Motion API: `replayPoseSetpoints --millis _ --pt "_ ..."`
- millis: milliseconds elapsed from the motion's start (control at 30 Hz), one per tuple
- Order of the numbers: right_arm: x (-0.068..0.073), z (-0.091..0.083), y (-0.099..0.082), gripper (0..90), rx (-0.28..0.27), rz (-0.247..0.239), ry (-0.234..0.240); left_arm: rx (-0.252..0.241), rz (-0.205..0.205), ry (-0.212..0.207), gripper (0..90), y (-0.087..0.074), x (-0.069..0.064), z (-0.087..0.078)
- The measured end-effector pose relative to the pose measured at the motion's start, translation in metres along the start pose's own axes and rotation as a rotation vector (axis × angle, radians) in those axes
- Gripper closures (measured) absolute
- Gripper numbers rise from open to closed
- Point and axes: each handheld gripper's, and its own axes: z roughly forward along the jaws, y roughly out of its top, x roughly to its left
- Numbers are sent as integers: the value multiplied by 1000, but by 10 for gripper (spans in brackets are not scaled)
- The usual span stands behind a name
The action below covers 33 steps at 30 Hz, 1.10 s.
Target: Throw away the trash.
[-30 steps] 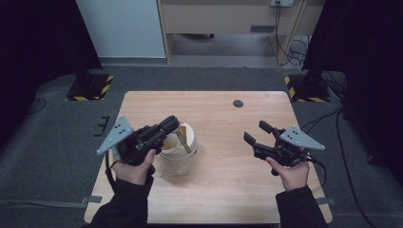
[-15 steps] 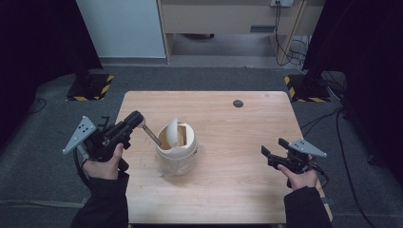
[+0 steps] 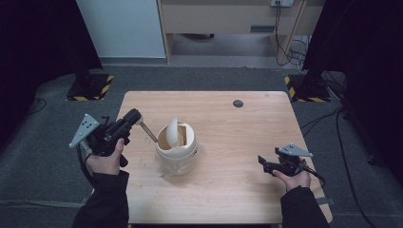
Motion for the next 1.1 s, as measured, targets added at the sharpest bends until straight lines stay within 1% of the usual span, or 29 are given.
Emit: replayPoseSetpoints --millis 100,200,267,333,500,600,767,800,833,900,967,1100 --pt "1 5 -1 191 23 -13 5 7 10 9 829 -6 1 6" --pt "1 6 -1 192 34 -24 12 -4 28 26 828 -12 2 11" --pt "1 6 -1 192 34 -28 14 -6 27 30 829 -17 3 13" --pt "1 6 -2 193 36 -26 14 2 29 30 829 -23 4 16" --pt "0 7 -2 194 44 -29 16 20 15 20 829 -33 6 23" --pt "0 7 -2 195 45 -32 17 40 14 15 828 -40 5 27" --pt "0 8 -2 195 51 -35 22 95 24 2 825 -55 4 37" --pt "1 8 -2 195 52 -37 24 113 23 -4 822 -59 4 39" --pt "1 9 -3 195 55 -40 26 123 19 -7 814 -62 4 41" --pt "1 9 -3 195 54 -42 27 142 7 -12 741 -67 4 42" --pt "1 8 -2 196 53 -45 30 148 8 -15 699 -68 4 42" --pt "0 8 -3 196 57 -51 31 135 -2 -5 624 -65 6 33"
